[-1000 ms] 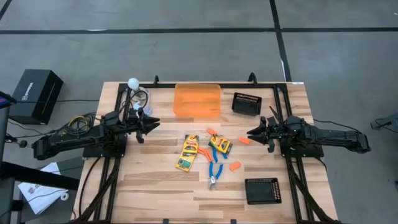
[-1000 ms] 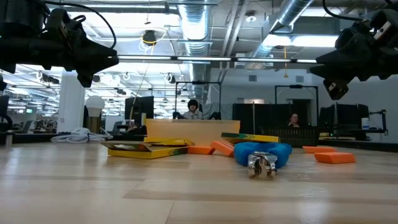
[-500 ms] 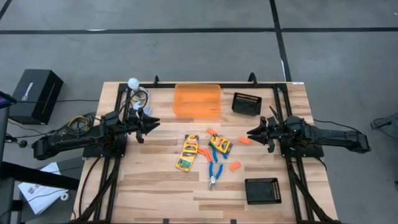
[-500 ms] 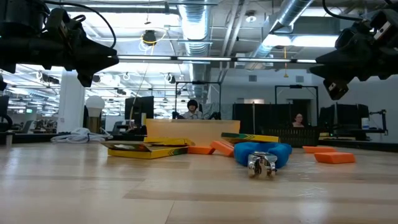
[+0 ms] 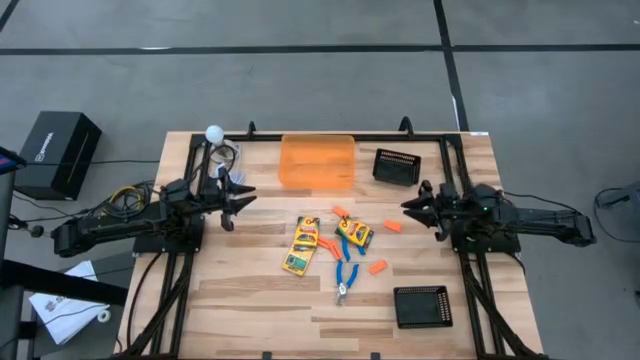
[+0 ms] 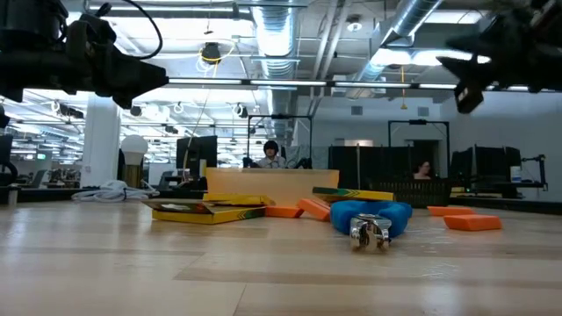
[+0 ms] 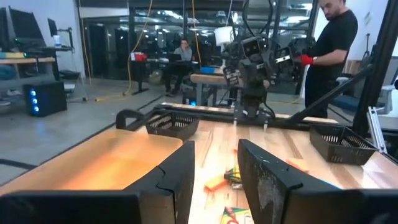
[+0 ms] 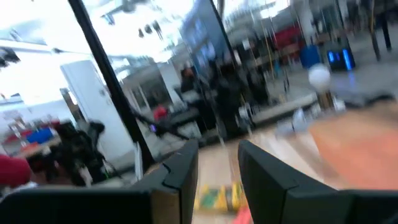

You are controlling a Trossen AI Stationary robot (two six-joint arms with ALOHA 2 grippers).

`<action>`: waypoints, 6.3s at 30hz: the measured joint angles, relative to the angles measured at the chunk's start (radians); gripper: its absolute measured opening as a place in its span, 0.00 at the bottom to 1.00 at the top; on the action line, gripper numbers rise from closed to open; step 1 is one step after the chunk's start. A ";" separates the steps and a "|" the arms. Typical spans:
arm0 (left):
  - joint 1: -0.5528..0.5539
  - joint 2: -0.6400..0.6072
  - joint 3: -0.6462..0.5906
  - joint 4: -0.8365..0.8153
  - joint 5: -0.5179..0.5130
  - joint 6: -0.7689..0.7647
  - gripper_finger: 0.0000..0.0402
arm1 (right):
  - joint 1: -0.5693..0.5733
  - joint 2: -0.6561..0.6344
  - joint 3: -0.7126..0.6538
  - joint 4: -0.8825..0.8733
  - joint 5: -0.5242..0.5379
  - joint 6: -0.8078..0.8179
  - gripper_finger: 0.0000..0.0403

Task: Pick & Place School Supplies
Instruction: Put the yellow crayon box into the orange bin

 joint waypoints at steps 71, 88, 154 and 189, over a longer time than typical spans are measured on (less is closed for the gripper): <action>-0.034 1.010 0.864 -0.426 0.209 0.030 0.29 | -0.001 0.467 0.642 0.080 0.567 -0.150 0.27; -0.347 1.078 0.924 -0.645 -0.085 0.198 0.29 | 0.002 0.471 0.644 -0.112 0.553 -0.039 0.27; -0.526 1.506 0.933 -0.572 -0.337 -0.265 0.07 | 0.002 0.511 0.644 -0.095 0.373 0.002 0.27; -0.245 1.244 1.095 -0.538 -0.317 -0.228 0.00 | -0.043 0.510 0.644 0.018 0.371 -0.027 0.27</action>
